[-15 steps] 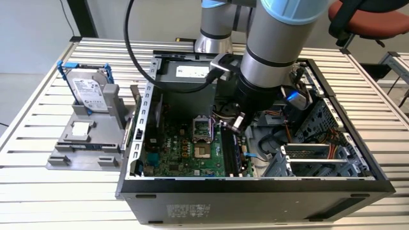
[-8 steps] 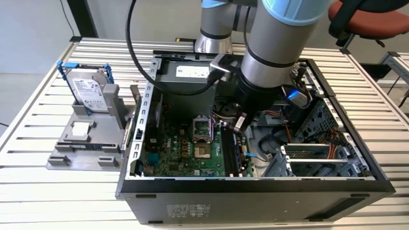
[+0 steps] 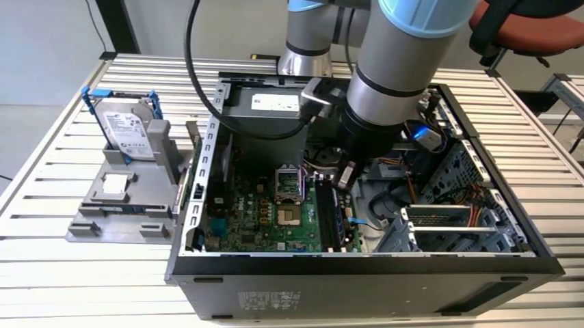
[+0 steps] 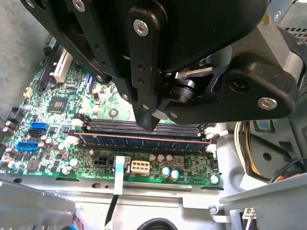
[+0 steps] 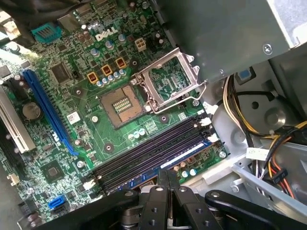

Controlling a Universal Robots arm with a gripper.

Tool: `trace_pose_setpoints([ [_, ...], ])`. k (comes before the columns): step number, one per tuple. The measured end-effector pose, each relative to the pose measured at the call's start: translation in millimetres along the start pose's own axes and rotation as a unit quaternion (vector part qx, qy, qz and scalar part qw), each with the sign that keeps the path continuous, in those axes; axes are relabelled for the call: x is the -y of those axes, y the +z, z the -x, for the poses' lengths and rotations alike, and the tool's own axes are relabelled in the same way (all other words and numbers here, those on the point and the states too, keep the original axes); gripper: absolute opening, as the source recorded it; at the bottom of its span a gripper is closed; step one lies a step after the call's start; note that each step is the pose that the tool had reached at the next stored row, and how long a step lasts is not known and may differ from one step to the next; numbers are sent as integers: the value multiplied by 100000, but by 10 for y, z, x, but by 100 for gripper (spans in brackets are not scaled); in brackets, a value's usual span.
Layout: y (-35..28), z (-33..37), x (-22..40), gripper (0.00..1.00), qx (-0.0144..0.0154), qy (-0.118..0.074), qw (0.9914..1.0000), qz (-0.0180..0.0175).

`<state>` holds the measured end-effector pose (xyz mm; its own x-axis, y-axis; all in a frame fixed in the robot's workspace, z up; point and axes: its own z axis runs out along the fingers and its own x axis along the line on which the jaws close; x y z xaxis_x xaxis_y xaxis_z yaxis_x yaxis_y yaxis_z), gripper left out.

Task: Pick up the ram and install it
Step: 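Press down the ram until it locks into place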

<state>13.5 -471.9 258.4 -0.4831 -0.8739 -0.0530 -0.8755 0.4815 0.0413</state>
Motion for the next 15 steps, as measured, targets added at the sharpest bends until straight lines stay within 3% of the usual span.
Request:
trace_pose_setpoints([
  [7, -1, 22, 40, 0, -55, -2136, 99977, 149],
  [15, -1, 39, 69, 0, -56, -4796, 99884, 348],
])
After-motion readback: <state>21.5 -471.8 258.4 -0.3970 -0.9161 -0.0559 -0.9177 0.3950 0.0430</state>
